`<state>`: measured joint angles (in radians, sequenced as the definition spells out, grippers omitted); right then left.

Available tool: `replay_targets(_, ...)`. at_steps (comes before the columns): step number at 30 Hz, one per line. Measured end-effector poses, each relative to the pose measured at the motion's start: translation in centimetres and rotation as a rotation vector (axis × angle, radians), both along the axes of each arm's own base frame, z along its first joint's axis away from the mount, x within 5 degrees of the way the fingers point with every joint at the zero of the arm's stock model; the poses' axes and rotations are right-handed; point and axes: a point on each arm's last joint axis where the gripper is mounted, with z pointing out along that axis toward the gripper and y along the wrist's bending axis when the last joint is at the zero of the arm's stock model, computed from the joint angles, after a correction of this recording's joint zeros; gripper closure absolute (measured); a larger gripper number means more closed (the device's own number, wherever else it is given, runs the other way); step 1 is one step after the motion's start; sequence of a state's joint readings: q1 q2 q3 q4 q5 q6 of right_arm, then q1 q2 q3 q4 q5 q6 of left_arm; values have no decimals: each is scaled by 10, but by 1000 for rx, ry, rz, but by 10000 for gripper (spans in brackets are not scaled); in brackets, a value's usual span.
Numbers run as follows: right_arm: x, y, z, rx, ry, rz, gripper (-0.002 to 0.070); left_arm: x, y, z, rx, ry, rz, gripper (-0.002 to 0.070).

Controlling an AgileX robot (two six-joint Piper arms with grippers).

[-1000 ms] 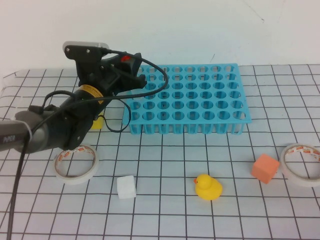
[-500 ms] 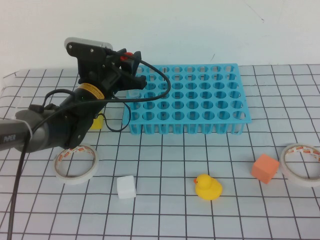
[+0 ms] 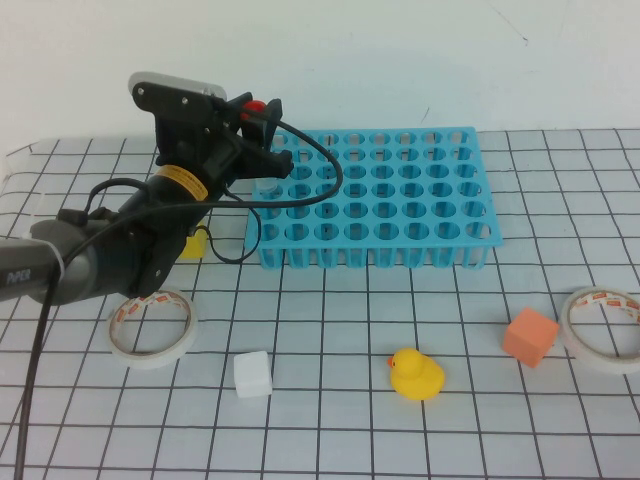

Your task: Place the test tubes

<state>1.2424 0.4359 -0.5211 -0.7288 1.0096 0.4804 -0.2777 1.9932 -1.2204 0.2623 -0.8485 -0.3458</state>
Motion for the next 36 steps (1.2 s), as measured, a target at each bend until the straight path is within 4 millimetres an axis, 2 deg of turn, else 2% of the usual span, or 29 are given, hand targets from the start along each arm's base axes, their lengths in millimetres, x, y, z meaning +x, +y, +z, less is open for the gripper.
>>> replay_targets(6,0,0,0,-3,1,-3,675,3,-1,-10,-6,1,-4,424)
replay_targets(22,0,-1,0,-4,2,-4,675,3,-3,-12,-41,21,-40,424)
replay_targets(32,0,-1,0,-4,2,-4,676,3,-5,-13,-19,16,-50,424)
replay_targets(36,0,-1,0,-4,2,-4,676,4,-4,-20,26,69,-39,424)
